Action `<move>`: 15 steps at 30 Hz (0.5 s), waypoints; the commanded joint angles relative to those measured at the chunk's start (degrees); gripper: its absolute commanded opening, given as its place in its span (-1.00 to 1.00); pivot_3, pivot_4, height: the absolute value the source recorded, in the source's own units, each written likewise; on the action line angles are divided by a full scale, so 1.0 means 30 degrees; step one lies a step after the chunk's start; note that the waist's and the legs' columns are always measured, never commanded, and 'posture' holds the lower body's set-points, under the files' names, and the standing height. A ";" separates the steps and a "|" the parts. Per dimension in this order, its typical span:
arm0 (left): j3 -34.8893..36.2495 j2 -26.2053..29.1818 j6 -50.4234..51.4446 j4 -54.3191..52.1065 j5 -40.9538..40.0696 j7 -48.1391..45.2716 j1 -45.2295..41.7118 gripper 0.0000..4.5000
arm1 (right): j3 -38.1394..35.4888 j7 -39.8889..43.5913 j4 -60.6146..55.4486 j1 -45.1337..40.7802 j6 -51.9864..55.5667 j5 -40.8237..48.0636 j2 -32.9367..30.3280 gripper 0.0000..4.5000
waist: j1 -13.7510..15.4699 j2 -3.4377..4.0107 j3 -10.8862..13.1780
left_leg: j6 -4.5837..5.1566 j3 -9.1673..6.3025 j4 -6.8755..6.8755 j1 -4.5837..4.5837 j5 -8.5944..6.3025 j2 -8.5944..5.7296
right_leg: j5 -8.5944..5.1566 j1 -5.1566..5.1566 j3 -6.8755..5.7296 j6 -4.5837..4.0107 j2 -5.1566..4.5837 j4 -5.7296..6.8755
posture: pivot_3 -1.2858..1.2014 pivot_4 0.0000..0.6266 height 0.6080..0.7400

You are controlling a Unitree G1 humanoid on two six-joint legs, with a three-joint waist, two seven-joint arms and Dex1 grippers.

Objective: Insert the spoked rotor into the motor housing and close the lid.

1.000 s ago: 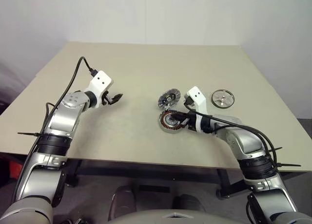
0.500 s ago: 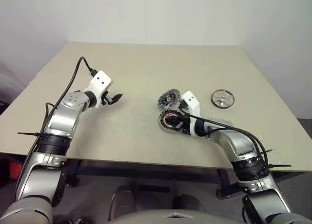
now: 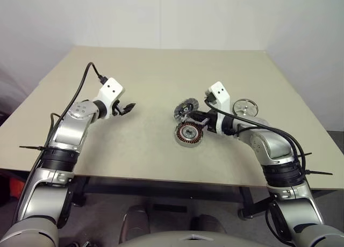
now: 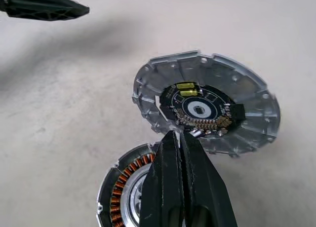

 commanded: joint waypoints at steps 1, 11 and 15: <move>0.0368 0.0114 -0.0306 -0.0341 -0.0022 0.0116 -0.0509 0.70 | 0.0465 -0.0048 -0.0124 0.0775 -0.0045 0.0036 0.0269 -0.97 | 0.0012 0.0000 0.0000 | 0.0000 0.0000 0.0000 -0.0005 0.0000 0.0000 | 0.0000 -0.0004 -0.0001 0.0000 0.0000 -0.0001 | 0.03 -1.00 1.00; 0.0456 0.0258 -0.0296 -0.0337 -0.0020 0.0114 -0.0488 0.70 | 0.0238 -0.0732 0.1052 0.1367 -0.0340 -0.0246 0.0662 -0.97 | -0.0052 -0.0007 -0.0012 | 0.0036 0.0003 -0.0014 0.0111 -0.0023 -0.0001 | -0.0073 0.0078 0.0010 0.0124 -0.0002 0.0007 | 0.03 -1.00 1.00; 0.0425 0.0195 -0.0316 -0.0275 -0.0026 0.0129 -0.0545 0.70 | -0.0440 -0.0624 0.0659 0.0434 -0.0348 0.0120 0.0251 -0.97 | -0.0005 -0.0006 -0.0011 | 0.0022 -0.0002 -0.0018 0.0097 -0.0014 -0.0002 | -0.0071 0.0070 0.0009 0.0122 -0.0002 0.0016 | 0.03 -1.00 1.00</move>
